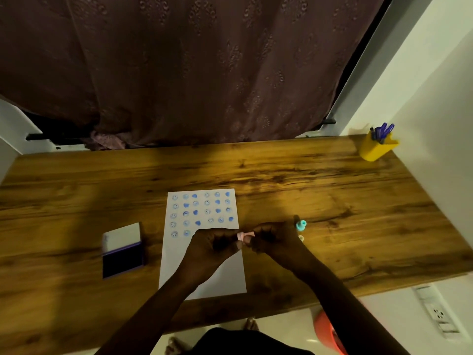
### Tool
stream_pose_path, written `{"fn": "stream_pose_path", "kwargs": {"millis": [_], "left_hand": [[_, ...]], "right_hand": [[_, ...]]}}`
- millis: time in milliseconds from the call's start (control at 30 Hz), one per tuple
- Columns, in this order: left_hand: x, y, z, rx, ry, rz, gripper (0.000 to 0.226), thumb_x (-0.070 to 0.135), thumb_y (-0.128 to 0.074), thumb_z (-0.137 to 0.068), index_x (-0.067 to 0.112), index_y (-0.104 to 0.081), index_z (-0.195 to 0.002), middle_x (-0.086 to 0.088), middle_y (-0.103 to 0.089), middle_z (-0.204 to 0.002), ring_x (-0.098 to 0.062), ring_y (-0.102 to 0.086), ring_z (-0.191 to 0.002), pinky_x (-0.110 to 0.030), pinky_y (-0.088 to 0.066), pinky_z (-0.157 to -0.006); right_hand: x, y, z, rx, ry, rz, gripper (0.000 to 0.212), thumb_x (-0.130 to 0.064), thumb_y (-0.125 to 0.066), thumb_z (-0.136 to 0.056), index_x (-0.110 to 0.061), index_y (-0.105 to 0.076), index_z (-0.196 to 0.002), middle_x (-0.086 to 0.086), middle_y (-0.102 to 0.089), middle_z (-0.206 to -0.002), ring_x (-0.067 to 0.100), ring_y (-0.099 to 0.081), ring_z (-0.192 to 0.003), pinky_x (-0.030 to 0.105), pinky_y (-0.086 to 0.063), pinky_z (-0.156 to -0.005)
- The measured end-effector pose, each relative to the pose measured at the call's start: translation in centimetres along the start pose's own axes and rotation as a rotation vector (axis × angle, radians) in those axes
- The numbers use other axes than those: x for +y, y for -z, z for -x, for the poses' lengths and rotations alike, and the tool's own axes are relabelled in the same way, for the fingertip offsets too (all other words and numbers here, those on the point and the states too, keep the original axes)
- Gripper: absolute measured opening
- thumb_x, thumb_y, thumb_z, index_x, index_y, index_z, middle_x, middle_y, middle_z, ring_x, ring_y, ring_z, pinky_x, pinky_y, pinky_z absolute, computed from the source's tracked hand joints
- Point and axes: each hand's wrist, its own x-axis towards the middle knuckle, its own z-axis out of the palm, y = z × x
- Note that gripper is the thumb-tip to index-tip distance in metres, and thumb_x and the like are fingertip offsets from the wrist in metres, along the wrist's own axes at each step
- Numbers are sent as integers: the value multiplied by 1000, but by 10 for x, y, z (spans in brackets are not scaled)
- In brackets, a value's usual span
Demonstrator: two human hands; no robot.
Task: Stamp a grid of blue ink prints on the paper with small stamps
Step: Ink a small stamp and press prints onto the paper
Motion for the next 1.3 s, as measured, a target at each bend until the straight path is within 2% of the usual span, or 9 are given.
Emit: {"fn": "stream_pose_path", "kwargs": {"millis": [167, 267, 333, 467, 567, 667, 800, 1033, 1300], "left_hand": [[-6, -18, -9, -13, 61, -72, 60, 12, -82, -82, 68, -67, -95, 43, -69, -100, 14, -66, -102, -19, -53, -91], [-15, -26, -14, 21, 135, -73, 46, 11, -84, -79, 53, -69, -89, 44, -69, -91, 18, -65, -93, -24, -52, -91], [-20, -29, -16, 29, 159, -78, 44, 14, -85, -79, 55, -71, -87, 40, -70, -93, 14, -66, -95, -22, -52, -90], [-26, -36, -15, 44, 194, -89, 29, 17, -84, -80, 37, -75, -97, 21, -76, -94, 10, -67, -98, -21, -52, -88], [-27, -41, -15, 57, 237, -94, 23, 18, -84, -81, 25, -79, -102, 11, -78, -95, 4, -70, -95, -21, -54, -86], [-28, -45, -16, 78, 263, -76, 21, 18, -83, -81, 28, -80, -99, 10, -79, -96, -2, -72, -97, -32, -59, -92], [-27, -50, -17, 86, 279, -89, 17, 19, -81, -84, 26, -80, -99, 8, -79, -96, -4, -73, -95, -34, -60, -94], [-27, -56, -21, 98, 269, -85, 20, 17, -81, -84, 32, -79, -96, 10, -80, -97, -8, -74, -97, -40, -60, -94], [-28, -64, -24, 114, 291, -68, 17, 21, -80, -85, 28, -80, -100, 9, -80, -98, -9, -74, -98, -43, -60, -96]], "right_hand": [[3, 28, -9, -29, 21, 167, 17, -29, -79, -86, -17, -79, -97, -11, -78, -87, -1, -72, -83, 13, -52, -69], [19, 54, -24, 48, 40, 309, 17, -33, -81, -84, -21, -80, -95, -11, -79, -93, -2, -72, -88, 18, -57, -76], [34, 71, -36, 67, 59, 428, 7, -27, -77, -87, -22, -80, -92, -12, -78, -95, -3, -72, -90, 21, -58, -78], [52, 90, -58, 76, 7, 717, 14, -30, -62, -90, -26, -76, -89, -8, -76, -94, 9, -70, -84, 35, -58, -72], [55, 95, -73, 50, -52, 829, 17, -28, -55, -89, -24, -71, -84, 2, -69, -91, 21, -64, -80, 30, -47, -65], [59, 99, -86, 50, -43, 843, 17, -24, -55, -88, -20, -71, -87, 7, -68, -92, 28, -66, -83, 27, -40, -65], [57, 103, -100, 101, -34, 852, 22, -24, -60, -91, -11, -75, -102, 14, -70, -105, 34, -68, -95, 35, -52, -75], [42, 106, -117, 171, 29, 868, 24, -14, -65, -91, -8, -70, -114, 16, -71, -113, 36, -67, -104, 32, -50, -81], [45, 105, -121, 134, -52, 857, 20, -16, -65, -94, -6, -72, -109, 19, -71, -110, 36, -68, -102, 36, -51, -78]]}}
